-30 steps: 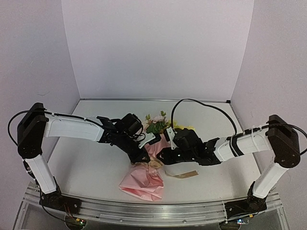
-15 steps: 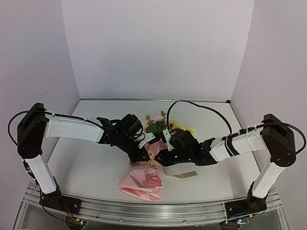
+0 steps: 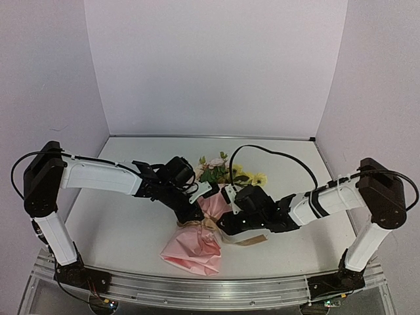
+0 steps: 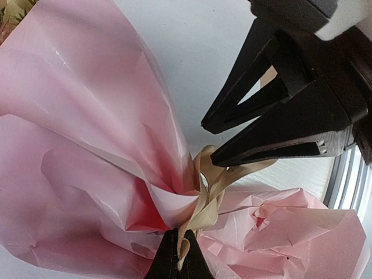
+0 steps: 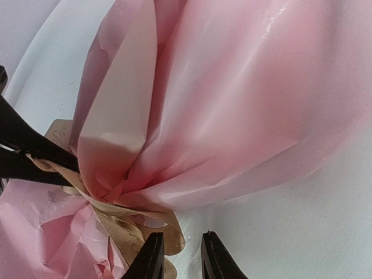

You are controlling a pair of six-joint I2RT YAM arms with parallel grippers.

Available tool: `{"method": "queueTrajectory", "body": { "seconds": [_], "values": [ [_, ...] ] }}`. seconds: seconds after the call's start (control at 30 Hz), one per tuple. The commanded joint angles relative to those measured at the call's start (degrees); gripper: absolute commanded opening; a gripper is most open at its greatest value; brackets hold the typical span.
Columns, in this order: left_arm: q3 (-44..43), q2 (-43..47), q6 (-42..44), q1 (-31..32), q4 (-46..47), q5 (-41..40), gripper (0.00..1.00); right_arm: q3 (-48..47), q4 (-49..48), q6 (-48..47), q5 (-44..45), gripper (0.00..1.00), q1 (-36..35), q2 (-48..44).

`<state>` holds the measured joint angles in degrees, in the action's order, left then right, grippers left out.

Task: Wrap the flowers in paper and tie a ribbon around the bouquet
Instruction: Cross the half-tied ribbon over the folded bouquet.

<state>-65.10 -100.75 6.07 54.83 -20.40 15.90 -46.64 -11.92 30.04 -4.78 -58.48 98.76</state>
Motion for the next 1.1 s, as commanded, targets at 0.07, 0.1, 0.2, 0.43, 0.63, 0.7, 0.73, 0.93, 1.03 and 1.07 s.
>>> {"method": "queueTrajectory", "body": {
  "seconds": [0.07,0.1,0.2,0.43,0.63,0.7,0.73,0.93,1.03,1.07],
  "values": [
    [-0.65,2.22,1.05,0.20,1.86,-0.78,0.00,-4.06,0.30,-1.81,0.50,0.24,-0.91,-0.46],
    [-0.71,2.16,1.08,0.19,1.79,-0.78,0.00,-4.32,0.50,-1.97,0.65,0.24,-0.93,-0.42],
    [-0.65,2.20,1.06,0.19,1.79,-0.71,0.00,-5.34,1.01,-2.29,1.05,0.24,-1.03,-0.17],
    [-0.66,2.20,1.02,0.17,1.93,-0.51,0.00,-7.94,2.13,-2.89,0.21,0.22,-1.30,2.49],
    [-0.82,2.05,1.02,0.19,1.82,-0.53,0.00,-8.76,3.49,-3.44,1.44,0.19,-2.72,2.04],
    [-0.74,2.01,0.92,0.23,1.88,-0.44,0.00,-8.55,3.59,-3.24,1.54,0.19,-2.97,1.63],
    [-0.73,2.04,0.92,0.20,1.92,-0.44,0.00,-8.49,3.64,-3.15,1.53,0.18,-3.07,1.58],
    [-0.69,2.05,0.63,0.15,2.31,-0.42,0.00,-8.48,3.66,-2.33,1.55,0.07,-3.98,1.75],
    [-0.61,2.05,0.65,0.18,2.42,-0.44,0.00,-8.12,3.66,-1.64,2.55,0.01,-4.29,1.06],
    [-0.58,2.05,0.60,0.18,2.44,-0.40,0.00,-7.89,3.66,-1.31,2.96,0.00,-4.34,0.72]
  ]
}}
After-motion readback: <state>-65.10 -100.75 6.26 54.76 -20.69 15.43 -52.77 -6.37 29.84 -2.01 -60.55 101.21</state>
